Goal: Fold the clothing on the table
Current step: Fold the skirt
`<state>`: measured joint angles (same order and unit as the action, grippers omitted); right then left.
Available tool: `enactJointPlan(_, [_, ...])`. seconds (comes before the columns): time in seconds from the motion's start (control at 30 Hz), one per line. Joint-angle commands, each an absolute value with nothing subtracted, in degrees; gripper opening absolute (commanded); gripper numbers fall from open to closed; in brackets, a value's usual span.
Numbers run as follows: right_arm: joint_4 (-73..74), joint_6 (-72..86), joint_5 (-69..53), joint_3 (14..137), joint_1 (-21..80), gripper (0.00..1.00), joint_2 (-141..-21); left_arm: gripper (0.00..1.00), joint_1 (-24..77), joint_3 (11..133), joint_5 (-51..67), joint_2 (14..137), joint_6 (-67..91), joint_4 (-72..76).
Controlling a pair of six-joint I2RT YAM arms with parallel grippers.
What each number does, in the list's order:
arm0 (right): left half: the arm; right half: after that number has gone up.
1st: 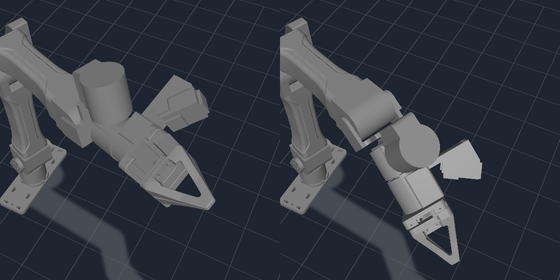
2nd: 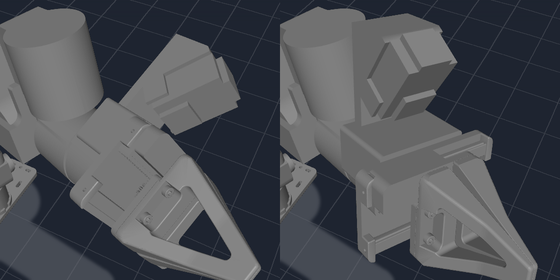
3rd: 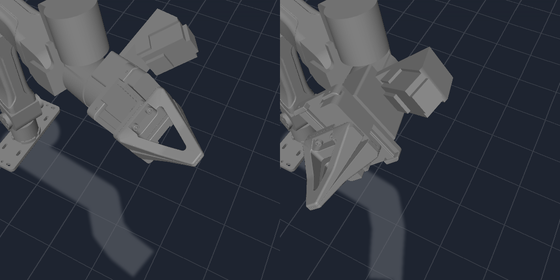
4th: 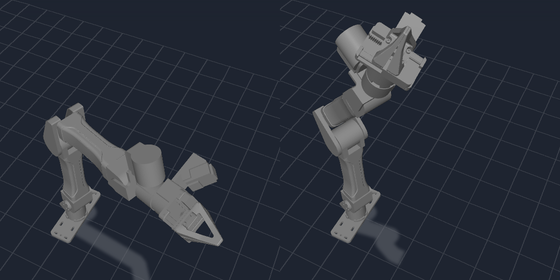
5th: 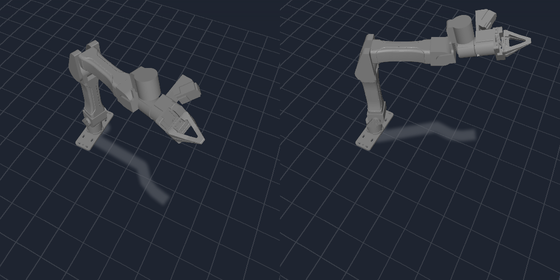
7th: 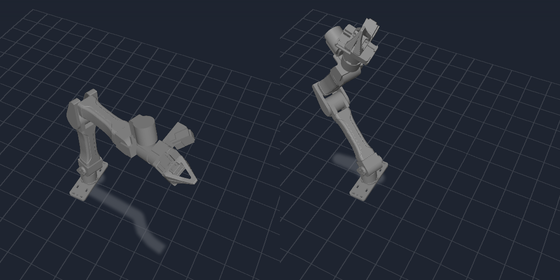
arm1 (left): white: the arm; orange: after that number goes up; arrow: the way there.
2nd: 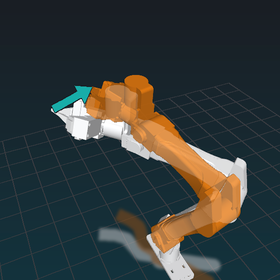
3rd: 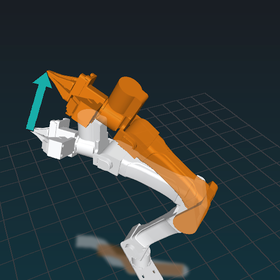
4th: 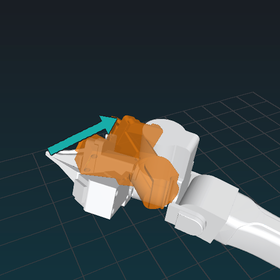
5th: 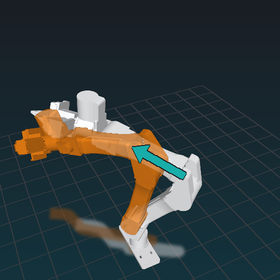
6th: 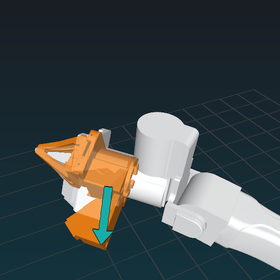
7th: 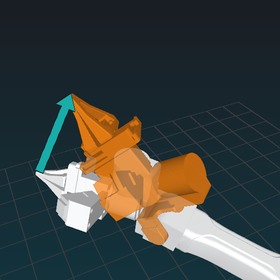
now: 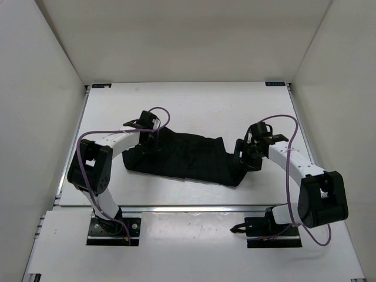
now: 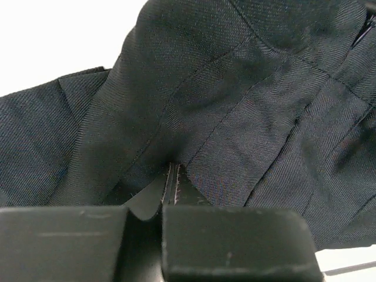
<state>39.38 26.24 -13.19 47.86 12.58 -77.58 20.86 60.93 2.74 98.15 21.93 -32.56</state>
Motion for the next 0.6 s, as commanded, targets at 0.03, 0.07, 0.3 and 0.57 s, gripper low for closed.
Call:
enactJointPlan(0.03, [39.39,29.88,-10.55,44.4,14.67,0.66,-74.44,0.0,20.75,59.94,2.55,96.33,21.8,-31.73])
enactJointPlan(0.07, [38.5,30.49,-10.72,43.34,14.76,0.66,-74.44,0.0,20.83,59.94,2.72,96.5,21.71,-31.64])
enactJointPlan(0.3, [33.15,33.22,-12.13,40.26,18.28,0.65,-76.72,0.0,20.57,58.8,3.87,96.85,21.71,-31.12])
enactJointPlan(0.57, [27.78,32.52,-12.92,38.67,17.58,0.57,-80.77,0.0,21.01,55.9,5.89,97.91,22.33,-30.85])
